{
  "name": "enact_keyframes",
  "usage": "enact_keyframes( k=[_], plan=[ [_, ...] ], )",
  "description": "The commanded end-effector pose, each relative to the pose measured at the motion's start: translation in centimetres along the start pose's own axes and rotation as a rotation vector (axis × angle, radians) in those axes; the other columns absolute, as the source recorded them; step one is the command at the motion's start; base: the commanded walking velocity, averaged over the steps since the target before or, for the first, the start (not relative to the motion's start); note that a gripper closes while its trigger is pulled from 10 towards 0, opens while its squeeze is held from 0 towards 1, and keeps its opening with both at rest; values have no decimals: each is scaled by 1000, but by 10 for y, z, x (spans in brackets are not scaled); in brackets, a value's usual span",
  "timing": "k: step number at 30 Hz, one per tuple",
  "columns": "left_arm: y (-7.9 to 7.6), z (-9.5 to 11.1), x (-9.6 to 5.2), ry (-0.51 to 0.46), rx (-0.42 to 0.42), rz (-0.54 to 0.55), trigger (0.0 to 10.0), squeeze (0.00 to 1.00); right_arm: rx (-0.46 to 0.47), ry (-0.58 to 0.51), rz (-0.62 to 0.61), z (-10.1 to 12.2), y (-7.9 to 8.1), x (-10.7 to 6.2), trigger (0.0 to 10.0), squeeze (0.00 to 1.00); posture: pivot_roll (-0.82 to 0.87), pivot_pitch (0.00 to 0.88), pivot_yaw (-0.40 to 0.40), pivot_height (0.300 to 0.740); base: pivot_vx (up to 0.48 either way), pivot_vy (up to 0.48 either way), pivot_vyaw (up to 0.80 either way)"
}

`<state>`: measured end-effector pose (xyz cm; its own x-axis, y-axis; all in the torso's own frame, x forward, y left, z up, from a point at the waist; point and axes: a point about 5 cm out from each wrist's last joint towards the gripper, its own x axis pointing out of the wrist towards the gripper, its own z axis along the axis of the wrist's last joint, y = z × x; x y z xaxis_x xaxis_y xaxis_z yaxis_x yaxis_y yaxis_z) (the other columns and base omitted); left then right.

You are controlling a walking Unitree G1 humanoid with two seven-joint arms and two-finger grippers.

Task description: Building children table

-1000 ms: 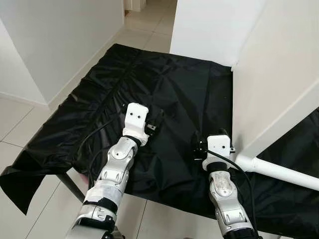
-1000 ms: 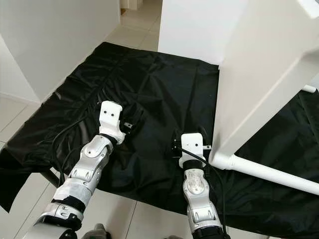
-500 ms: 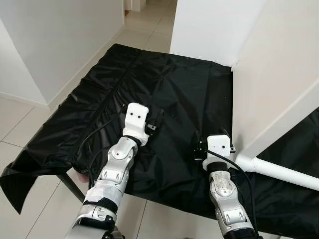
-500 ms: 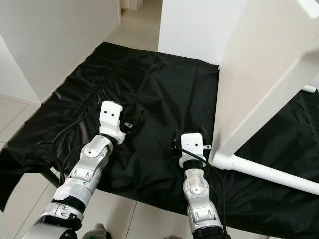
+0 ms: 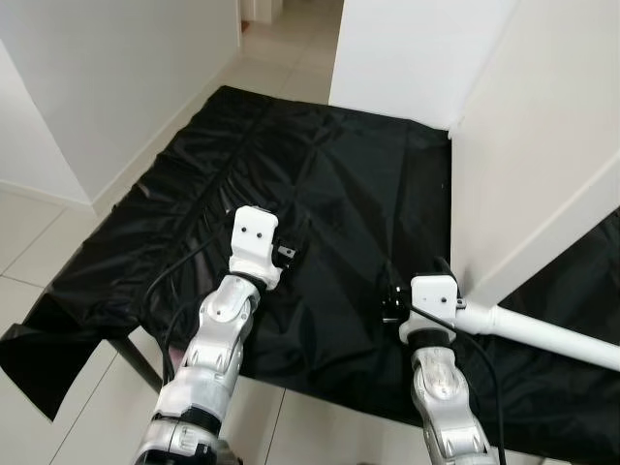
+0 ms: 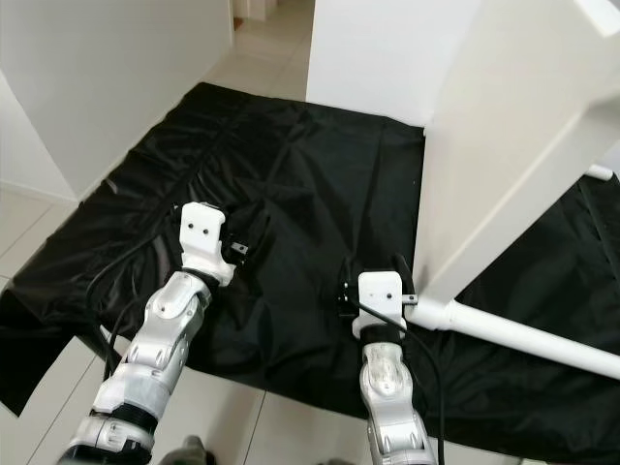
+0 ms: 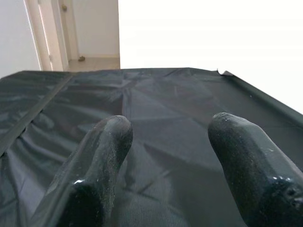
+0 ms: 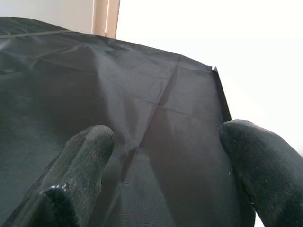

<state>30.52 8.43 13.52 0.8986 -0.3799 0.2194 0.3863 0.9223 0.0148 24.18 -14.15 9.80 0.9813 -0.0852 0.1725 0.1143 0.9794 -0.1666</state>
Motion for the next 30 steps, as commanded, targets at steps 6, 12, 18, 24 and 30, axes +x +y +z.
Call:
enact_keyframes(
  k=[6,12,18,24,30],
  plan=[
    [-5,2,-5,-5,10,-59,10000,0,17,-17,41,4,6,-6,10000,0,72,15,-54,740,0,0,0],
    [-5,2,-6,-2,7,-53,10000,0,16,-22,53,6,7,-5,10000,0,70,19,-57,740,0,0,0],
    [-7,4,-5,-4,7,-58,10000,0,14,-28,61,8,6,-3,10000,0,70,24,-62,740,0,0,0],
    [-6,5,-6,-2,9,-56,10000,0,11,-28,64,8,6,-3,10000,0,70,24,-64,740,0,0,0],
    [-6,5,-6,-5,10,-56,10000,0,6,-26,67,8,6,-3,10000,0,69,22,-64,740,0,0,0]
  ],
)
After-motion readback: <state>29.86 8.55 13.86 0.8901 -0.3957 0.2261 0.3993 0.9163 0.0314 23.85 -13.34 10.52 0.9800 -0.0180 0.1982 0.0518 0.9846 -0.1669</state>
